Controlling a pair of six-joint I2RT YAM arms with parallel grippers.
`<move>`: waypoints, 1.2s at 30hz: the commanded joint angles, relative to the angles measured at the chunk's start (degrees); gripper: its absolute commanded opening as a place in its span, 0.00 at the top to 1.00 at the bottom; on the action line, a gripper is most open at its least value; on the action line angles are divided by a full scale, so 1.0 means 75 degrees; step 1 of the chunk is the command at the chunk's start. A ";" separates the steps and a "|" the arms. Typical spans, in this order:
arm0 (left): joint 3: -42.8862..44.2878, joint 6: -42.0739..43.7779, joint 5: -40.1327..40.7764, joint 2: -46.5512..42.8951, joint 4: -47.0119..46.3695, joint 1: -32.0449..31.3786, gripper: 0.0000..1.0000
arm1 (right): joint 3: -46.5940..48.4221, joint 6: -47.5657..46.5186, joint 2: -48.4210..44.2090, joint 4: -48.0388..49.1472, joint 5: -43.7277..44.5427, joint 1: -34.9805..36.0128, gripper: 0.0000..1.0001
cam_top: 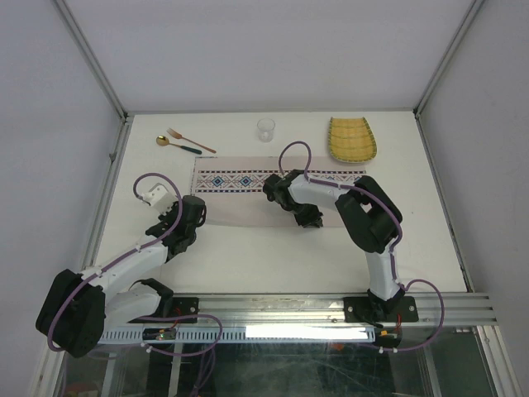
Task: Set the dinner table for one person
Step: Move the napkin to the center of the board.
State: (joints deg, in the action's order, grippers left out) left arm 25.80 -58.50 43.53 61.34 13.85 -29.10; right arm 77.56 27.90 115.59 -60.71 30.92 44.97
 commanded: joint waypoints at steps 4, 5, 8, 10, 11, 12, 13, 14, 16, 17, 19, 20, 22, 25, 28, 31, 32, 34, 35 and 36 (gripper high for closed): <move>0.0226 0.0165 0.0461 -0.0626 0.0363 0.0224 0.63 | -0.0056 0.0393 0.0148 0.2459 -0.0361 -0.0112 0.81; 0.0233 0.0142 0.0490 -0.0707 0.0478 0.0223 0.63 | -0.0074 0.0402 0.0099 0.2443 -0.0361 -0.0113 0.81; 0.0279 0.0145 0.0592 -0.0930 0.0743 0.0224 0.61 | -0.0082 0.0427 -0.0064 0.2322 -0.0414 -0.0074 0.81; 0.0315 0.0169 0.0631 -0.1074 0.0831 0.0224 0.61 | -0.0033 0.0467 -0.0226 0.2138 -0.0419 -0.0019 0.80; 0.0337 0.0206 0.0630 -0.1131 0.0856 0.0224 0.61 | -0.0009 0.0483 -0.0326 0.2028 -0.0425 0.0005 0.78; 0.0369 0.0244 0.0631 -0.1176 0.0866 0.0230 0.59 | 0.0028 0.0501 -0.0470 0.1830 -0.0439 0.0023 0.76; 0.0411 0.0271 0.0637 -0.1210 0.0903 0.0225 0.53 | 0.0085 0.0512 -0.0604 0.1676 -0.0444 0.0056 0.72; 0.0456 0.0280 0.0631 -0.1236 0.0948 0.0224 0.44 | 0.0142 0.0511 -0.0757 0.1506 -0.0403 0.0091 0.66; 0.0569 0.0298 0.0613 -0.1278 0.1061 0.0224 0.36 | 0.0288 0.0527 -0.1132 0.1141 -0.0206 0.0175 0.58; 0.0623 0.0304 0.0598 -0.1303 0.1128 0.0224 0.33 | 0.0368 0.0539 -0.1363 0.0963 -0.0060 0.0233 0.55; 0.0718 0.0328 0.0525 -0.1392 0.1209 0.0224 0.28 | 0.0489 0.0569 -0.1898 0.0697 0.0230 0.0300 0.52; 0.0739 0.0328 0.0483 -0.1451 0.1212 0.0225 0.25 | 0.0491 0.0525 -0.2231 0.0695 0.0292 0.0306 0.48; 0.0791 0.0388 0.0387 -0.1559 0.1209 0.0224 0.22 | 0.0351 0.0305 -0.2908 0.0917 0.0345 0.0296 0.33; 0.0876 0.0519 0.0304 -0.1705 0.1212 0.0224 0.21 | 0.0149 0.0212 -0.3803 0.1035 0.0517 0.0296 0.23; 0.0910 0.0591 0.0302 -0.1848 0.1207 0.0225 0.21 | 0.0085 0.0278 -0.4396 0.0864 0.0934 0.0297 0.22; 0.0991 0.0666 0.0278 -0.1829 0.1133 0.0224 0.23 | -0.0174 0.0213 -0.4865 0.1036 0.1381 0.0271 0.21; 0.1028 0.0699 0.0259 -0.1786 0.1095 0.0224 0.24 | -0.0300 0.0161 -0.5019 0.1209 0.1385 0.0257 0.22; 0.1074 0.0774 0.0255 -0.1668 0.0995 0.0224 0.25 | -0.0740 -0.0063 -0.5350 0.1947 0.1268 0.0197 0.27; 0.1100 0.0807 0.0256 -0.1598 0.0946 0.0224 0.26 | -0.0969 -0.0191 -0.5500 0.2307 0.1138 0.0151 0.30; 0.1097 0.0815 0.0254 -0.1539 0.0873 0.0224 0.28 | -0.1179 -0.0304 -0.5602 0.2642 0.1069 0.0098 0.34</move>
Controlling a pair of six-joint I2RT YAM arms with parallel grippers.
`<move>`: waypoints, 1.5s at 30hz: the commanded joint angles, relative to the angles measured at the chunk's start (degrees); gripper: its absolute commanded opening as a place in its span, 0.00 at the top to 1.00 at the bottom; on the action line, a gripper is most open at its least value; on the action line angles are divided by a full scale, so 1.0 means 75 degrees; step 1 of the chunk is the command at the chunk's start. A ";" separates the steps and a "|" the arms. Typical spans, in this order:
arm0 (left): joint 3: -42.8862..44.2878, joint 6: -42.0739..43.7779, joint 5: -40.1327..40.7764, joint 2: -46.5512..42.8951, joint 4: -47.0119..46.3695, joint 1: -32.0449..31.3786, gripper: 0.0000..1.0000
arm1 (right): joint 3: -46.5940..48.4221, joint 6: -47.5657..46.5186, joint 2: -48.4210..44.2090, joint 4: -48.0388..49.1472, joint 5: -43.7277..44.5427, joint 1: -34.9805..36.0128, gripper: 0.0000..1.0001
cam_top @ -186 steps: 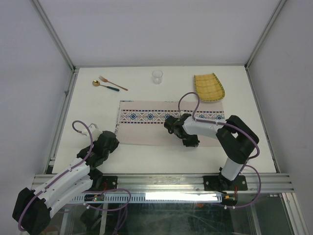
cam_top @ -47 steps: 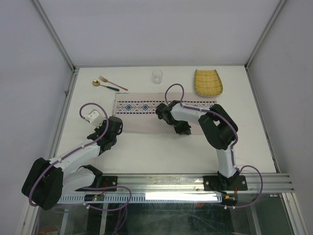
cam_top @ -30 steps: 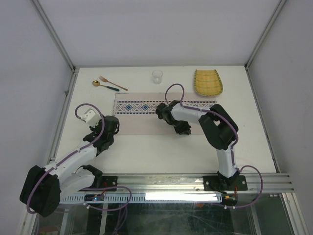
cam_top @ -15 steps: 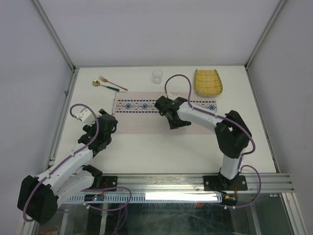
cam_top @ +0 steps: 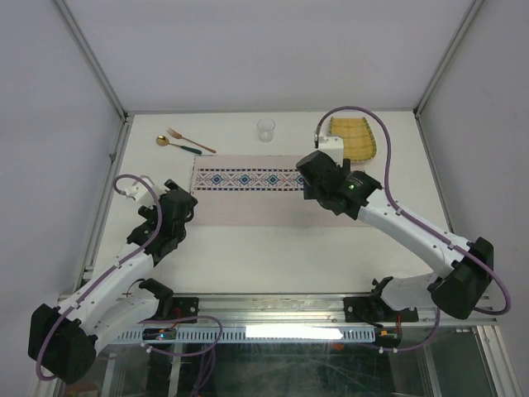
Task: Set the dinner table for one person
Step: Move the napkin to the center of the board, then adjust the napkin at the center of the board.
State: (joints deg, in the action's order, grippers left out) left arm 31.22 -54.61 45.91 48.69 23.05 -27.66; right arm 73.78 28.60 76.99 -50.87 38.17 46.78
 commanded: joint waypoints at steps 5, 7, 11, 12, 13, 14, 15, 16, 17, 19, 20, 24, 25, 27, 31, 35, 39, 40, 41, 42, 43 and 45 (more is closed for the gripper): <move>0.0210 0.0660 -0.0207 0.0608 -0.1214 0.0031 0.42 | -0.1207 -0.0564 -0.0294 0.2132 -0.0212 -0.0623 0.62; 0.0234 0.0724 -0.0324 0.0930 -0.1536 0.0032 0.48 | -0.1245 -0.0578 0.0075 0.2278 -0.0410 -0.0805 0.79; 0.0604 0.0887 -0.0507 0.1895 -0.1943 0.0043 0.68 | -0.0990 -0.0421 0.0988 0.2218 -0.0738 -0.0980 1.00; 0.0719 0.0886 -0.0562 0.2126 -0.1964 0.0027 0.75 | -0.0963 -0.0381 0.1214 0.2263 -0.0947 -0.0985 1.00; 0.0802 0.0863 -0.0614 0.2348 -0.2000 0.0028 0.82 | -0.0938 -0.0308 0.1447 0.2341 -0.1181 -0.0988 1.00; 0.0858 0.0816 -0.0649 0.2568 -0.2067 0.0030 0.93 | -0.0930 -0.0300 0.1674 0.2460 -0.1481 -0.0978 1.00; 0.0869 0.0791 -0.0704 0.2747 -0.2178 0.0032 1.00 | -0.0910 -0.0313 0.1894 0.2597 -0.1656 -0.0976 1.00; 0.0856 0.0797 -0.0813 0.2943 -0.2311 0.0032 1.00 | -0.0833 -0.0295 0.2109 0.2630 -0.1703 -0.0987 1.00; 0.0870 0.0780 -0.0867 0.3111 -0.2385 0.0033 1.00 | -0.0737 -0.0268 0.2307 0.2582 -0.1740 -0.0982 1.00; 0.0882 0.0690 -0.0984 0.3358 -0.2448 0.0032 1.00 | -0.0526 -0.0241 0.2609 0.2490 -0.1834 -0.0978 1.00; 0.0867 0.0670 -0.1074 0.3447 -0.2501 0.0035 1.00 | -0.0447 -0.0229 0.2693 0.2473 -0.1927 -0.0977 1.00; 0.0605 0.0596 -0.1631 0.3806 -0.3182 0.0032 1.00 | -0.0396 -0.0146 0.2842 0.2711 -0.2378 -0.0974 1.00; 0.0621 0.0577 -0.1671 0.3936 -0.3202 0.0032 1.00 | -0.0388 -0.0145 0.2894 0.2757 -0.2447 -0.0966 1.00; 0.0696 0.0574 -0.1723 0.4263 -0.3192 0.0038 1.00 | -0.0283 -0.0157 0.3064 0.2722 -0.2529 -0.0974 1.00; 0.0759 0.0567 -0.1871 0.4762 -0.3243 0.0032 1.00 | -0.0243 -0.0145 0.3339 0.2720 -0.2716 -0.0972 1.00; 0.0717 0.0435 -0.1996 0.5003 -0.3279 0.0029 1.00 | -0.0301 -0.0097 0.3604 0.2658 -0.2928 -0.0974 1.00; 0.0674 0.0430 -0.1990 0.5063 -0.3320 0.0032 1.00 | -0.0381 -0.0097 0.3668 0.2587 -0.2882 -0.0966 1.00; 0.0660 0.0437 -0.1984 0.5057 -0.3319 0.0033 1.00 | -0.0387 -0.0107 0.3668 0.2555 -0.2857 -0.0969 1.00; 0.0645 0.0440 -0.1971 0.5046 -0.3319 0.0032 1.00 | -0.0393 -0.0110 0.3658 0.2534 -0.2830 -0.0972 1.00; 0.0632 0.0445 -0.1971 0.5051 -0.3312 0.0032 1.00 | -0.0386 -0.0110 0.3657 0.2470 -0.2784 -0.0976 1.00; 0.0630 0.0443 -0.1973 0.5037 -0.3296 0.0032 1.00 | -0.0363 -0.0098 0.3651 0.2394 -0.2736 -0.0975 1.00; 0.0610 0.0435 -0.1975 0.4999 -0.3241 0.0038 1.00 | -0.0356 -0.0098 0.3629 0.2252 -0.2652 -0.0971 1.00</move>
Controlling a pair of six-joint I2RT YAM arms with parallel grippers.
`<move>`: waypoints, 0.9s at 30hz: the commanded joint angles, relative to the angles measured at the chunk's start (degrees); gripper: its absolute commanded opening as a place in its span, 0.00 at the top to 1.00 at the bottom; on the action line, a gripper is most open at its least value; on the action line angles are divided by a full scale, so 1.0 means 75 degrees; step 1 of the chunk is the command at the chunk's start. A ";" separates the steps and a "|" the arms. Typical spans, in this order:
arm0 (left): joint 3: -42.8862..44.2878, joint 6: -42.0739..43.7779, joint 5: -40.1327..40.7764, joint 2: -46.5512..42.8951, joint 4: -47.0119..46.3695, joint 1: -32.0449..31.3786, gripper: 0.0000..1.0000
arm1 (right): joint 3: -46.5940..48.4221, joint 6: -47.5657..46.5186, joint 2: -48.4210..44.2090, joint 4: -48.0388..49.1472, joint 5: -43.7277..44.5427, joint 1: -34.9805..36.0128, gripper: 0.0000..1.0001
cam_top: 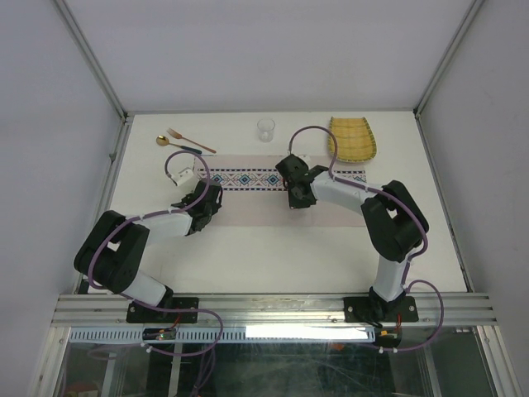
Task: Set the dinner table for one person
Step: Adjust the napkin at the center of the board.
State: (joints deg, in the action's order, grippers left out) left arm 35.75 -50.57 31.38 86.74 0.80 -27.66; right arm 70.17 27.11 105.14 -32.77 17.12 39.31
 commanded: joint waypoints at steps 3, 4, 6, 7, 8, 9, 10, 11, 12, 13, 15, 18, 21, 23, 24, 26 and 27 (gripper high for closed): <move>-0.0099 -0.0125 0.0000 -0.0156 -0.0270 0.0032 1.00 | 0.0112 0.0110 -0.0150 -0.0376 0.0315 0.0021 1.00; -0.0128 -0.0125 0.0029 -0.0181 -0.0265 0.0032 1.00 | 0.0085 0.0117 -0.0152 -0.0455 0.0350 0.0018 1.00; -0.0197 -0.0122 0.0107 -0.0209 -0.0242 0.0032 1.00 | 0.0024 0.0160 -0.0166 -0.0569 0.0365 0.0010 1.00; -0.0221 -0.0135 0.0122 -0.0218 -0.0227 0.0032 1.00 | -0.0007 0.0169 -0.0176 -0.0621 0.0387 0.0013 1.00; -0.0234 -0.0144 0.0121 -0.0215 -0.0223 0.0032 1.00 | -0.0056 0.0186 -0.0188 -0.0663 0.0424 0.0020 1.00; -0.0252 -0.0141 0.0105 -0.0218 -0.0221 0.0033 1.00 | -0.0080 0.0210 -0.0189 -0.0693 0.0494 0.0016 1.00; -0.0269 -0.0137 0.0095 -0.0218 -0.0223 0.0032 1.00 | -0.0099 0.0222 -0.0185 -0.0747 0.0570 0.0011 1.00; -0.0283 -0.0140 0.0078 -0.0211 -0.0218 0.0032 1.00 | -0.0107 0.0238 -0.0174 -0.0814 0.0612 0.0009 1.00; -0.0316 -0.0137 0.0079 -0.0210 -0.0214 0.0032 1.00 | -0.0095 0.0249 -0.0152 -0.0859 0.0644 0.0012 1.00; -0.0349 -0.0137 0.0076 -0.0220 -0.0209 0.0032 1.00 | -0.0086 0.0252 -0.0130 -0.0883 0.0632 0.0000 1.00; -0.0425 -0.0137 0.0066 -0.0232 -0.0216 0.0026 1.00 | -0.0053 0.0261 -0.0073 -0.0903 0.0623 0.0008 1.00; -0.0558 -0.0342 0.0065 -0.0279 -0.0207 0.0032 1.00 | -0.0047 0.0254 0.0100 -0.0873 0.0629 -0.0023 1.00; -0.0697 -0.0380 0.0114 -0.0359 -0.0184 0.0032 1.00 | 0.0058 0.0261 0.0355 -0.0948 0.0590 -0.0069 1.00; -0.0818 -0.0442 0.0151 -0.0409 -0.0186 0.0029 1.00 | 0.0102 0.0270 0.0518 -0.0992 0.0578 -0.0084 1.00; -0.0861 -0.0477 0.0138 -0.0430 -0.0182 0.0037 1.00 | 0.0107 0.0281 0.0564 -0.1006 0.0579 -0.0086 1.00; -0.0952 -0.0541 0.0073 -0.0454 -0.0188 0.0032 1.00 | 0.0092 0.0297 0.0619 -0.1009 0.0614 -0.0113 1.00; -0.1001 -0.0571 0.0027 -0.0472 -0.0184 0.0032 1.00 | 0.0081 0.0312 0.0637 -0.1009 0.0631 -0.0138 1.00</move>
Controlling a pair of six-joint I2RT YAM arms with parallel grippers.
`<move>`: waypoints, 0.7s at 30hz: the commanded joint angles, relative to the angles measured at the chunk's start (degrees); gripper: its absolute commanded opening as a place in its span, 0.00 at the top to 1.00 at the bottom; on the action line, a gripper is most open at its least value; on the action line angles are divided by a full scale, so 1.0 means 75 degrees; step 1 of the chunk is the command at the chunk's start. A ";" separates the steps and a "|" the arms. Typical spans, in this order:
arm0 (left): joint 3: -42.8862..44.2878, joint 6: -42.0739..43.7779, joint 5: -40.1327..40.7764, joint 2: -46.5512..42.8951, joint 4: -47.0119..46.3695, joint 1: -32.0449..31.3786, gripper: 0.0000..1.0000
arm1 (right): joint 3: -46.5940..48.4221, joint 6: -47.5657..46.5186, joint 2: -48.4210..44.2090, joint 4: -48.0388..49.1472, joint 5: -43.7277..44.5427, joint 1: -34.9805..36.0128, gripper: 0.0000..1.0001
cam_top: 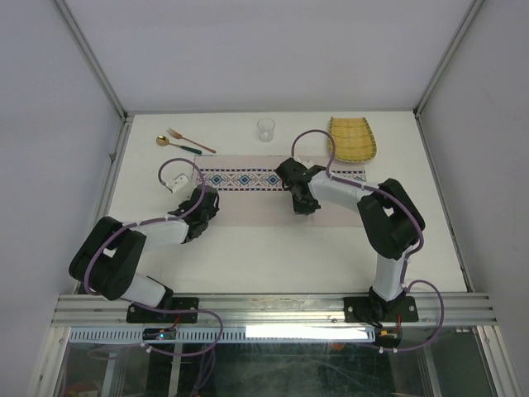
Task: Set the dinner table for one person
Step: Adjust the napkin at the center of the board.
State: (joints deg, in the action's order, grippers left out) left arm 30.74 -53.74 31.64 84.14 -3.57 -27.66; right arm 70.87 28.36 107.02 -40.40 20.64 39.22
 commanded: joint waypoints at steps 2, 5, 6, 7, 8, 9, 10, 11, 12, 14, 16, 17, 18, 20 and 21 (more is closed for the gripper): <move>-0.0418 -0.0211 -0.0112 -0.0153 0.0389 0.0032 1.00 | -0.0008 0.0140 0.0419 -0.0004 0.0171 -0.0171 1.00; -0.0602 -0.0303 -0.0170 -0.0199 0.0378 0.0032 1.00 | -0.0030 0.0113 0.0437 -0.0046 0.0232 -0.0233 1.00; -0.0671 -0.0320 -0.0169 -0.0223 0.0357 0.0032 1.00 | -0.0043 0.0100 0.0431 -0.0040 0.0246 -0.0253 1.00; -0.0722 -0.0345 -0.0170 -0.0233 0.0341 0.0032 1.00 | -0.0043 0.0089 0.0434 -0.0051 0.0247 -0.0269 1.00; -0.0769 -0.0366 -0.0182 -0.0229 0.0328 0.0032 1.00 | -0.0054 0.0078 0.0437 -0.0046 0.0247 -0.0288 1.00; -0.0806 -0.0374 -0.0181 -0.0243 0.0326 0.0032 1.00 | -0.0053 0.0050 0.0446 -0.0032 0.0256 -0.0311 1.00; -0.0831 -0.0361 -0.0182 -0.0239 0.0324 0.0017 1.00 | -0.0026 0.0035 0.0465 -0.0044 0.0265 -0.0330 1.00; -0.0865 -0.0375 -0.0177 -0.0245 0.0330 0.0023 1.00 | -0.0017 0.0003 0.0477 -0.0053 0.0264 -0.0347 1.00; -0.0900 -0.0390 -0.0156 -0.0240 0.0325 0.0031 1.00 | 0.0004 -0.0015 0.0489 -0.0054 0.0270 -0.0362 1.00; -0.0940 -0.0414 -0.0130 -0.0506 0.0326 0.0029 1.00 | 0.0058 -0.0046 0.0524 -0.0087 0.0299 -0.0389 1.00; -0.0978 -0.0428 -0.0155 -0.0558 0.0326 0.0032 1.00 | 0.0092 -0.0073 0.0559 -0.0101 0.0294 -0.0408 1.00; -0.0997 -0.0435 -0.0180 -0.0589 0.0324 0.0027 1.00 | 0.0134 -0.0088 0.0581 -0.0123 0.0294 -0.0423 1.00; -0.1020 -0.0449 -0.0205 -0.0614 0.0324 0.0025 1.00 | 0.0158 -0.0103 0.0597 -0.0147 0.0294 -0.0428 1.00; -0.1040 -0.0464 -0.0244 -0.0664 0.0324 0.0035 1.00 | 0.0212 -0.0124 0.0623 -0.0196 0.0296 -0.0436 1.00; -0.1036 -0.0455 -0.0265 -0.0682 0.0327 0.0025 1.00 | 0.0229 -0.0125 0.0625 -0.0202 0.0280 -0.0442 1.00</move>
State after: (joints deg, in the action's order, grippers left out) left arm 24.88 -57.49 31.31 79.70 -7.27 -27.66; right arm 72.79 28.29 108.36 -42.11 19.84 37.89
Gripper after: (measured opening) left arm 0.007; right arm 0.005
